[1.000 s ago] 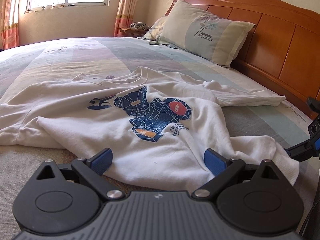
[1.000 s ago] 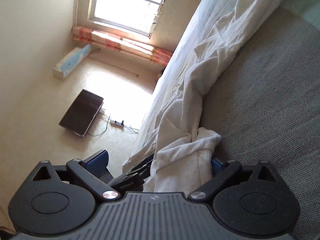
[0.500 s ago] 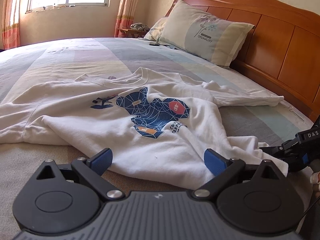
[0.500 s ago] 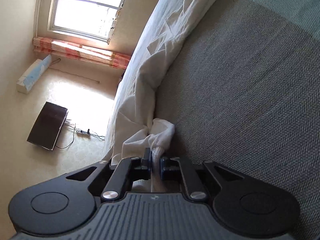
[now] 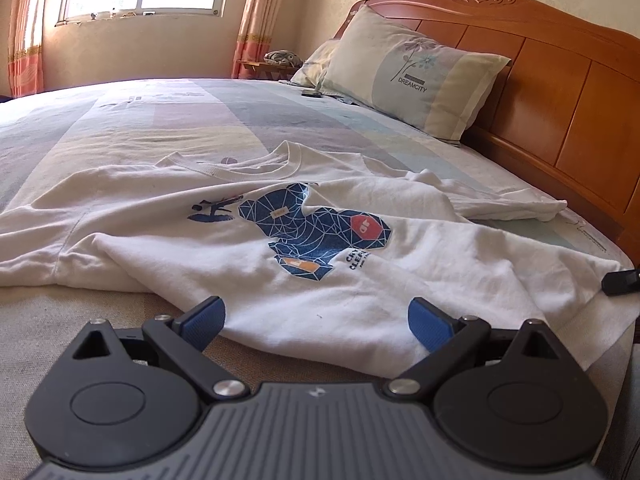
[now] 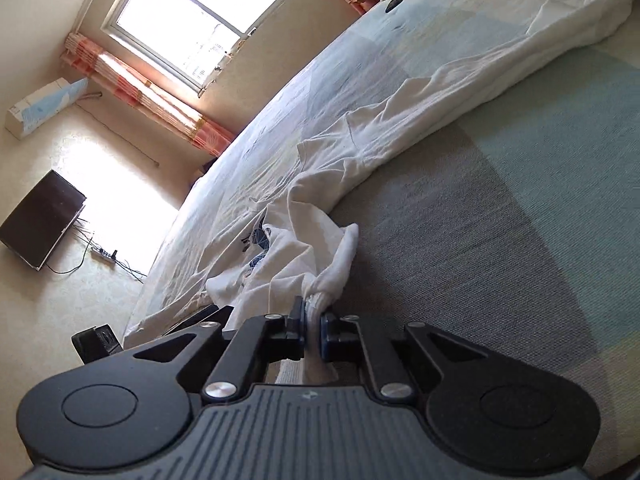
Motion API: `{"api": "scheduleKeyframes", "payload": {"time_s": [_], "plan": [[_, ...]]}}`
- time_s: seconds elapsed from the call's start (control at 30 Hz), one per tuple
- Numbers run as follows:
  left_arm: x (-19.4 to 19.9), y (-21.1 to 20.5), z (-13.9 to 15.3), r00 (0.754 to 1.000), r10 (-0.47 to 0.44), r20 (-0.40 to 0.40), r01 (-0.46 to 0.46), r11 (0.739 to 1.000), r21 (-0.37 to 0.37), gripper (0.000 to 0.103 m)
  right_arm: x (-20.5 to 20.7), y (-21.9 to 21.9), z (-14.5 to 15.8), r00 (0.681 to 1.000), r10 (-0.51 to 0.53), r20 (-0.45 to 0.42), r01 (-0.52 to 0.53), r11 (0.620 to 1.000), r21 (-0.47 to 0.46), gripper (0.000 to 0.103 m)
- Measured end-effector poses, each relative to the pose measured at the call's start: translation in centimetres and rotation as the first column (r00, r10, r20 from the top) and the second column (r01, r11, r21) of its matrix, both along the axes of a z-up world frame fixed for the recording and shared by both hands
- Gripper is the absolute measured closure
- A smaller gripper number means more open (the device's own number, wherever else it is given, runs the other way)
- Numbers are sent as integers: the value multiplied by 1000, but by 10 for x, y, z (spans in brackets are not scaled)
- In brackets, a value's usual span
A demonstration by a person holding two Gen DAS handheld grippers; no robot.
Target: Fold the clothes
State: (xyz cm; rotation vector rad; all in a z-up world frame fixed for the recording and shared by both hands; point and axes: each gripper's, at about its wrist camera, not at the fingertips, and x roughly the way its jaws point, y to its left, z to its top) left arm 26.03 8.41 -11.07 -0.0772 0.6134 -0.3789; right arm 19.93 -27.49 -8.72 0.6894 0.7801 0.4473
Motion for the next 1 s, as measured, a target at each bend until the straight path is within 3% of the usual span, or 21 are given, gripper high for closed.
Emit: {"api": "scheduleKeyframes", "payload": {"time_s": [0.1, 0.37, 0.43, 0.53, 0.6, 0.63, 0.7, 0.83, 0.93, 1.0], "plan": [[-1, 3, 0, 1000, 1, -2, -1, 1000, -9, 5, -16, -12, 12, 1000, -28, -4, 28, 996, -85, 93], [-5, 10, 2, 1000, 3, -18, -4, 1000, -17, 5, -36, -48, -2, 983, -169, -75, 142, 951, -276, 98], [-5, 14, 2, 999, 12, -30, -13, 1000, -26, 5, -41, -57, -5, 974, -206, -89, 167, 931, -323, 93], [-4, 22, 1, 998, 23, -59, -25, 999, -45, 5, -42, -35, 9, 990, -142, -22, 123, 919, -373, 78], [-4, 27, 0, 997, 27, -75, -32, 998, -57, 5, -40, -11, 22, 997, -63, 32, 71, 900, -431, 56], [-4, 30, 0, 996, 29, -84, -34, 998, -61, 5, -38, 6, 28, 998, -8, 60, 35, 886, -462, 50], [-4, 36, -2, 993, 28, -116, -35, 997, -62, 5, -36, 40, 40, 988, 108, 111, -33, 849, -527, 28], [-5, 50, -2, 988, 50, -147, -60, 996, -61, 5, -29, 114, 43, 931, 328, 158, -146, 733, -665, 18], [-5, 64, -1, 985, 80, -152, -92, 993, -76, 5, -21, 159, 36, 883, 435, 179, -165, 643, -748, 12], [-4, 74, -1, 982, 108, -156, -123, 988, -93, 5, -14, 185, 30, 859, 482, 173, -153, 564, -812, 11]]}}
